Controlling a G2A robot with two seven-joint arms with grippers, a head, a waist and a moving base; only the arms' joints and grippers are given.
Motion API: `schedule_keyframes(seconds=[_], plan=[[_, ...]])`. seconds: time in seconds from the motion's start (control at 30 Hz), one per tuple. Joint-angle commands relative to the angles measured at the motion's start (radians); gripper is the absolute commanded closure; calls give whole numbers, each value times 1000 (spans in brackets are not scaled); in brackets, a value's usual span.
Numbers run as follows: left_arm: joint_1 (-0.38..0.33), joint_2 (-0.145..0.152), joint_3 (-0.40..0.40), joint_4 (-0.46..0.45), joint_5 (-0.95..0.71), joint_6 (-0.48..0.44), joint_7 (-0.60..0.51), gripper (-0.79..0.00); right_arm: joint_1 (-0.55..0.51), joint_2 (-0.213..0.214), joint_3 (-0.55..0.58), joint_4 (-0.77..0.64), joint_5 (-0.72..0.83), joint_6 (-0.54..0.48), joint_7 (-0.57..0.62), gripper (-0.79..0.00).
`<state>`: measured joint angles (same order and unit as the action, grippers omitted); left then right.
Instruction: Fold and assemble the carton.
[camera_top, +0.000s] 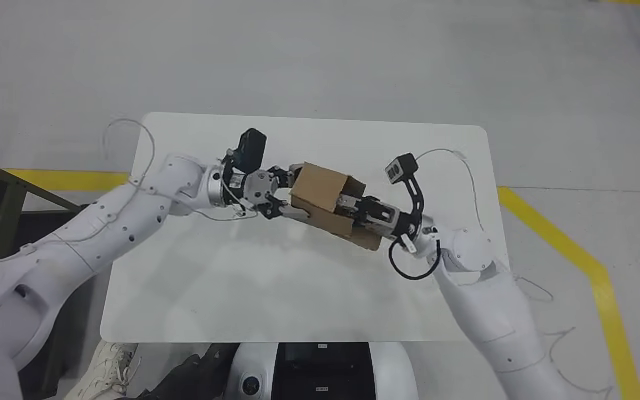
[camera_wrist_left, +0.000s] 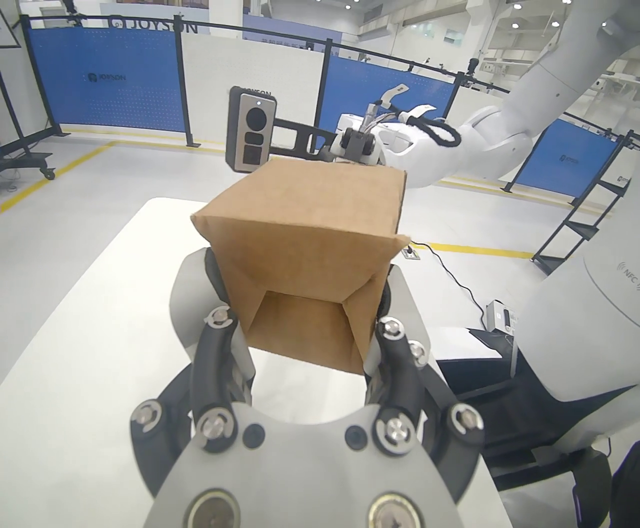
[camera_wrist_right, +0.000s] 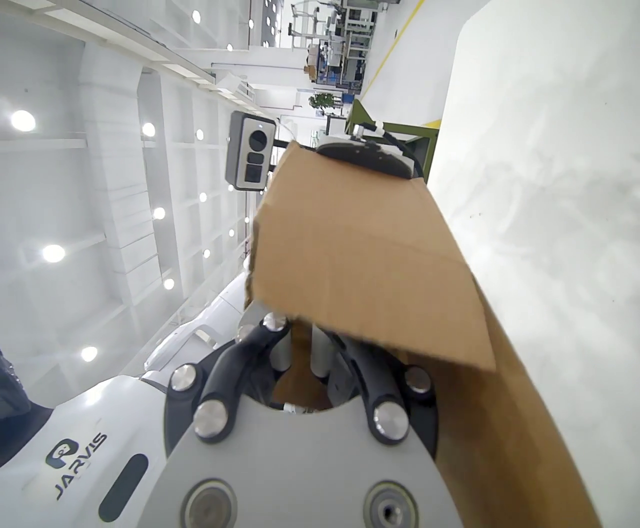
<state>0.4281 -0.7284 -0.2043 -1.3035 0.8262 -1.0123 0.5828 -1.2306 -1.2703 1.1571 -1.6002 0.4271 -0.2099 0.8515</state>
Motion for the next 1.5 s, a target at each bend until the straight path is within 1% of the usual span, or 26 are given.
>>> schedule_keyframes(seconds=[0.0,0.1,0.23,0.4,0.47,0.63,0.9,1.47], plan=[[7,5,-17,19,-4,0,26,-314,-18,4,27,-15,12,-11,-22,0],[15,11,-43,43,-1,0,48,-308,-44,8,58,-38,26,-22,-52,0],[30,15,-77,66,-6,0,64,-292,-73,13,77,-68,42,-26,-55,0],[49,13,-111,71,0,0,49,-283,-87,13,52,-89,35,-11,-40,0],[58,10,-123,68,2,0,39,-283,-81,12,33,-87,15,-6,-47,0],[75,4,-152,56,23,0,1,-289,-60,7,-4,-80,-55,4,-108,0],[104,0,-191,26,43,0,-37,-299,-57,5,-11,-83,-115,-1,-194,0],[137,-3,-227,-12,46,0,-90,-302,-28,-1,-61,-63,-115,12,-181,0]])
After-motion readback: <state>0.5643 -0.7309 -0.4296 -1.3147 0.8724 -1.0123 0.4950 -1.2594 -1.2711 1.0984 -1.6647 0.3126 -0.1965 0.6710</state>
